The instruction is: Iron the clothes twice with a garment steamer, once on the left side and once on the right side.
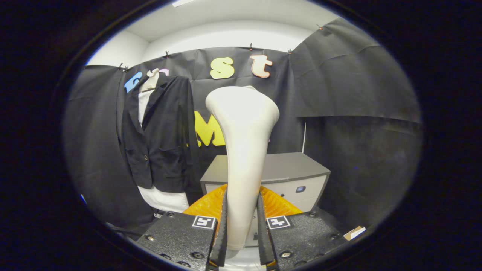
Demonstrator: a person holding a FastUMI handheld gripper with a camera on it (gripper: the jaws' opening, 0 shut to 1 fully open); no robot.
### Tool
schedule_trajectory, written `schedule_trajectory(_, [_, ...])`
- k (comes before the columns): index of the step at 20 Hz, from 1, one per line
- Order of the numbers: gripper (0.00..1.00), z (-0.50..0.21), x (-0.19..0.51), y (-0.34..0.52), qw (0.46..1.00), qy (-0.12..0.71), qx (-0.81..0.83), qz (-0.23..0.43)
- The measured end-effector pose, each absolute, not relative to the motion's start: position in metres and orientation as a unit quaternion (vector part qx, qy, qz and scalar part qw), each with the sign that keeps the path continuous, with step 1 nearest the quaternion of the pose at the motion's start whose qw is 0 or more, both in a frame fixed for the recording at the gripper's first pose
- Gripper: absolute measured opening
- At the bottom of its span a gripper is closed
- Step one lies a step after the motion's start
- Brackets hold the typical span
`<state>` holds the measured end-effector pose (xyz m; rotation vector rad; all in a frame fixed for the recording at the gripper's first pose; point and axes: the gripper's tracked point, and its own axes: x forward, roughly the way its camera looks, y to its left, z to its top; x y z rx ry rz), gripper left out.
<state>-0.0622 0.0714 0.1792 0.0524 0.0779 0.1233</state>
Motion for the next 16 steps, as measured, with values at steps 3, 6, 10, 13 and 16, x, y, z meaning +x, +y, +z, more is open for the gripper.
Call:
schedule_trajectory(3, [0.36,0.163,-0.069,0.029,0.996,0.053,0.038,0.059])
schedule_trajectory(6, [0.36,0.146,-0.078,0.000,0.995,0.067,0.036,0.068])
schedule_trajectory(10, [0.36,0.129,-0.083,-0.022,0.992,0.085,0.042,0.080])
schedule_trajectory(13, [0.36,0.121,-0.086,-0.021,0.991,0.095,0.034,0.091])
schedule_trajectory(16, [0.36,0.125,-0.089,-0.024,0.991,0.090,0.028,0.093])
